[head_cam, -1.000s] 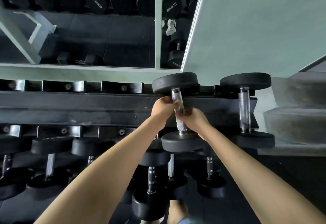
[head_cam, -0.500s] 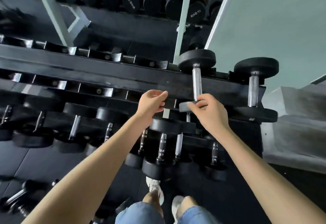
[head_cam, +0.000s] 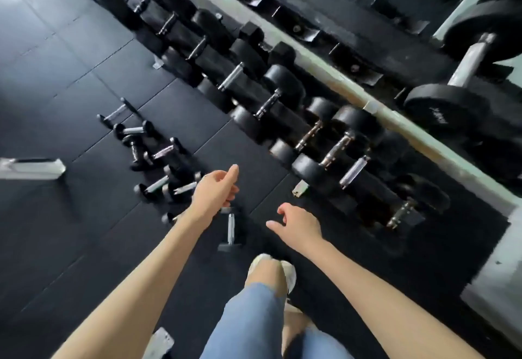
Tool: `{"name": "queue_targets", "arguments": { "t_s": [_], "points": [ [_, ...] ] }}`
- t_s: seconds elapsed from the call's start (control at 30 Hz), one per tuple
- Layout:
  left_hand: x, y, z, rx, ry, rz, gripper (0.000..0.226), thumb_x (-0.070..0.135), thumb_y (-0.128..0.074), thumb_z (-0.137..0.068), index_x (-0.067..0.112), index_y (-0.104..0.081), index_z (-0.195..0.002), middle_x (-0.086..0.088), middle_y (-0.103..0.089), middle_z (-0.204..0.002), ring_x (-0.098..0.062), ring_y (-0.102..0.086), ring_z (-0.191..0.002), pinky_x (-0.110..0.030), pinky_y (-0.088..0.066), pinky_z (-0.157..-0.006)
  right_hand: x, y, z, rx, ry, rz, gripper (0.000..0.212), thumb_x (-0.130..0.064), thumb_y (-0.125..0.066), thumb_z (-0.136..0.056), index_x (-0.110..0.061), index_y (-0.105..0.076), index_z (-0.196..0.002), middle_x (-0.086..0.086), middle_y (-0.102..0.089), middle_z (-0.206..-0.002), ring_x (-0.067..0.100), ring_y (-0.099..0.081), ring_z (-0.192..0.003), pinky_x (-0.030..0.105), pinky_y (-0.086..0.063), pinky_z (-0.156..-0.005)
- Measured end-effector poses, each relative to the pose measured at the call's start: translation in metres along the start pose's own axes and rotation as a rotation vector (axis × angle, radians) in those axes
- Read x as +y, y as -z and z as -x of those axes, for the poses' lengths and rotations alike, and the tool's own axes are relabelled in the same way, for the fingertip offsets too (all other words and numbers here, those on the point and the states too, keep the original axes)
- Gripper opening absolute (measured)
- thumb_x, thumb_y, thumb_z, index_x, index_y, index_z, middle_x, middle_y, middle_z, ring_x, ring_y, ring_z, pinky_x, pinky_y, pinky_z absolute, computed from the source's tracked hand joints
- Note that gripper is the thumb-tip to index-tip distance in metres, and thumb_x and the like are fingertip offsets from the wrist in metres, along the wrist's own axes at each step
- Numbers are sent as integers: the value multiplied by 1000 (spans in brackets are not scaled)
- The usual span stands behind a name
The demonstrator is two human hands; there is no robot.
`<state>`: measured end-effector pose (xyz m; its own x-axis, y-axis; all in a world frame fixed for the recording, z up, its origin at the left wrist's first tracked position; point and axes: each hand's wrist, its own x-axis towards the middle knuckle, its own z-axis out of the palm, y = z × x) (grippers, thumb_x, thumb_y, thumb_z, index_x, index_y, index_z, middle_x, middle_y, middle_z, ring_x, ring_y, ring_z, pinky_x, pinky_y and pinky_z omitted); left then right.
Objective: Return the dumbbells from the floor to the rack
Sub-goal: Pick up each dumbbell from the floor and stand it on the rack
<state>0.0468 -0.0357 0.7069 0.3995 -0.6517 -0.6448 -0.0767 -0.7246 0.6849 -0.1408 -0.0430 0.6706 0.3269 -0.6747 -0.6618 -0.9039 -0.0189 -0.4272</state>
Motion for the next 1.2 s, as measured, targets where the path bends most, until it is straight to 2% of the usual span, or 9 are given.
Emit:
{"name": "queue_targets", "arguments": {
  "t_s": [0.23, 0.4, 0.57, 0.63, 0.77, 0.9, 1.03, 1.13, 1.2],
  "points": [
    [-116, 58, 13, 108, 227, 26, 47, 51, -45, -93, 7, -64, -94, -6, -67, -81, -19, -59, -72, -34, -51, -75, -16, -104, -13, -224, 23, 178, 49, -51, -49, -93, -15, -49, -127, 4, -62, -124, 26, -61, -112, 36, -48, -87],
    [-195, 66, -36, 108, 318, 53, 47, 50, -46, -93, 6, -63, -93, -7, -66, -81, -20, -58, -72, -34, -50, -72, -20, -167, -66, -280, -63, 165, 50, -51, -49, -93, -15, -50, -127, 3, -63, -122, 24, -61, -110, 34, -47, -84],
    [-276, 52, -124, 38, 338, 0, 44, 49, -46, -93, 8, -62, -94, -6, -64, -81, -18, -56, -68, -25, -43, -59, -14, -239, -147, -255, -213, 51, 50, -51, -51, -93, -16, -50, -129, 3, -64, -121, 25, -61, -110, 32, -46, -81],
    [-311, 43, -169, -12, 345, -11, 43, 49, -46, -93, 9, -61, -92, -6, -64, -81, -17, -54, -67, -26, -43, -59, -7, -277, -185, -228, -283, -27, 52, -52, -51, -92, -17, -51, -129, 3, -67, -117, 26, -61, -110, 33, -47, -82],
    [-386, 18, -264, -80, 386, -21, 40, 48, -52, -90, 9, -59, -88, -6, -59, -78, -20, -53, -69, -34, -48, -64, 13, -360, -265, -148, -403, -179, 57, -53, -53, -90, -18, -45, -134, 3, -66, -120, 26, -61, -111, 32, -44, -81],
    [-451, -6, -345, -88, 372, -98, 40, 50, -52, -89, 11, -61, -93, -7, -64, -87, -22, -61, -80, -40, -59, -79, 29, -432, -340, -108, -481, -305, 60, -47, -56, -91, -17, -39, -140, 5, -61, -126, 26, -60, -113, 32, -46, -83],
    [-511, -37, -408, -151, 317, -229, 44, 55, -52, -85, 14, -64, -96, -4, -67, -87, -25, -65, -90, -45, -56, -85, 51, -490, -407, -110, -519, -331, 65, -50, -59, -88, -17, -39, -140, 5, -61, -126, 26, -61, -110, 37, -50, -86],
    [-544, -63, -441, -214, 319, -238, 45, 54, -56, -85, 13, -63, -104, 2, -63, -95, -24, -62, -100, -44, -53, -91, 71, -517, -443, -131, -541, -388, 68, -50, -63, -86, -17, -38, -140, 5, -60, -128, 26, -61, -111, 35, -51, -83],
    [-557, -78, -457, -249, 340, -134, 46, 51, -60, -85, 16, -59, -115, 4, -61, -110, -15, -59, -102, -31, -52, -87, 84, -533, -462, -160, -558, -492, 74, -47, -70, -81, -16, -39, -141, 7, -59, -131, 27, -60, -115, 37, -52, -89]
  ]
}}
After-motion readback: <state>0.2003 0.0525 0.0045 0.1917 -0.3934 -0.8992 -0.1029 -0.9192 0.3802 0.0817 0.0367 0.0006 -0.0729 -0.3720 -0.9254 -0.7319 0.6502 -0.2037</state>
